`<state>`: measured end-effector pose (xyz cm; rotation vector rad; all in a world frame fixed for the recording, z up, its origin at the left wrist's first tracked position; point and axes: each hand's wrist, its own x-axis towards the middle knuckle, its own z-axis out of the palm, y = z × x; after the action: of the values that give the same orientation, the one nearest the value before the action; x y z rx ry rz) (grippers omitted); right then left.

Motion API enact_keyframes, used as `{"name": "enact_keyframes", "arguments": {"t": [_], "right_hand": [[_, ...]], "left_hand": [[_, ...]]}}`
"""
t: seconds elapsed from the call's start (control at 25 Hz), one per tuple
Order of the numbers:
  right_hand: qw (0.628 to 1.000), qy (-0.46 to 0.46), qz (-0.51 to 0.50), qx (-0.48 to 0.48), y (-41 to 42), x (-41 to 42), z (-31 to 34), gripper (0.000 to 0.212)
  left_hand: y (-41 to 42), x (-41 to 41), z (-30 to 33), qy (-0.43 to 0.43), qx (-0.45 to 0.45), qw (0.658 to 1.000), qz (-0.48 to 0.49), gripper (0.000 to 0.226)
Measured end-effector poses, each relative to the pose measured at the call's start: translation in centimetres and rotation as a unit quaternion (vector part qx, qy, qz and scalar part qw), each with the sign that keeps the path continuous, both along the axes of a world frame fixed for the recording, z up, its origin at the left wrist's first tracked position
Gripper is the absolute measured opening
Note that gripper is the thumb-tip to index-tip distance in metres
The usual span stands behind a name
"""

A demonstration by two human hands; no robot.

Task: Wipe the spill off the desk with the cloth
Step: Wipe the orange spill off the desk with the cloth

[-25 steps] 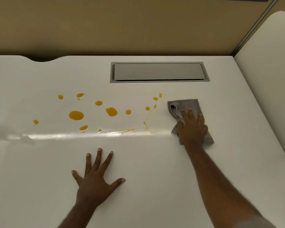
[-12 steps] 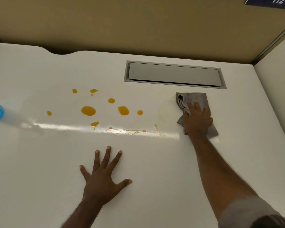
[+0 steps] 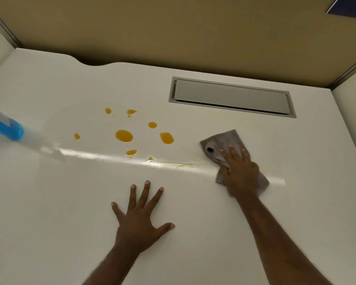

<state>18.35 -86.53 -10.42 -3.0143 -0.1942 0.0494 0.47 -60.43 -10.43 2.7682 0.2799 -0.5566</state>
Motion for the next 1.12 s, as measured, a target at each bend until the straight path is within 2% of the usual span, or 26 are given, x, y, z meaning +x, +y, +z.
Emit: {"name": "enact_keyframes", "arguments": {"t": [0.08,0.12,0.16,0.28,0.36,0.4,0.56,0.64,0.68,0.84,0.92,1.04,1.12], "right_hand": [[0.994,0.01,-0.101,0.029,1.5,1.9,0.5,0.051],[0.991,0.021,-0.121,0.045,3.3,2.4,0.8,0.052],[0.993,0.029,-0.105,0.046,5.4,2.3,0.9,0.053],[0.998,0.023,0.05,0.026,9.9,-1.7,-0.1,0.057],[0.993,0.024,0.115,0.016,8.5,-4.9,-0.5,0.057],[0.993,0.02,0.114,0.015,6.9,-5.7,-0.6,0.057],[1.0,0.011,-0.023,-0.001,3.9,-4.1,-0.2,0.055],[0.995,0.016,-0.094,0.034,7.7,-2.1,0.3,0.054],[0.995,0.027,-0.09,0.046,10.3,-1.7,0.5,0.054],[0.995,0.024,0.093,0.031,17.1,-7.0,-0.4,0.058],[0.993,0.006,0.112,0.033,15.5,-9.7,-0.8,0.059],[0.999,0.004,-0.022,0.027,13.2,-8.0,-0.6,0.057],[0.991,0.011,-0.126,0.047,15.2,-4.9,-0.1,0.055]], "left_hand": [[0.1,0.0,0.0,0.005,-0.001,1.0,-0.002,0.099],[0.2,0.0,0.0,0.008,-0.003,1.0,-0.001,0.099],[0.2,0.0,0.0,0.008,-0.005,1.0,0.0,0.099],[0.2,0.0,-0.1,0.004,-0.006,1.0,0.0,0.099],[0.2,0.0,-0.1,0.005,-0.004,1.0,-0.001,0.099],[0.2,0.0,-0.2,0.006,-0.004,1.0,-0.004,0.099],[0.5,0.0,0.2,0.004,-0.017,1.0,-0.01,0.1],[1.8,-0.3,0.6,-0.007,-0.013,1.0,-0.008,0.101],[3.0,-0.4,0.7,-0.012,-0.007,1.0,0.004,0.102],[10.6,-1.0,1.4,-0.018,0.02,0.997,0.066,0.108],[15.0,-1.0,1.4,-0.007,0.028,0.996,0.089,0.114],[20.7,-1.1,1.3,0.019,0.032,0.993,0.108,0.121],[23.3,-1.5,1.3,0.032,0.028,0.994,0.101,0.122]]}}
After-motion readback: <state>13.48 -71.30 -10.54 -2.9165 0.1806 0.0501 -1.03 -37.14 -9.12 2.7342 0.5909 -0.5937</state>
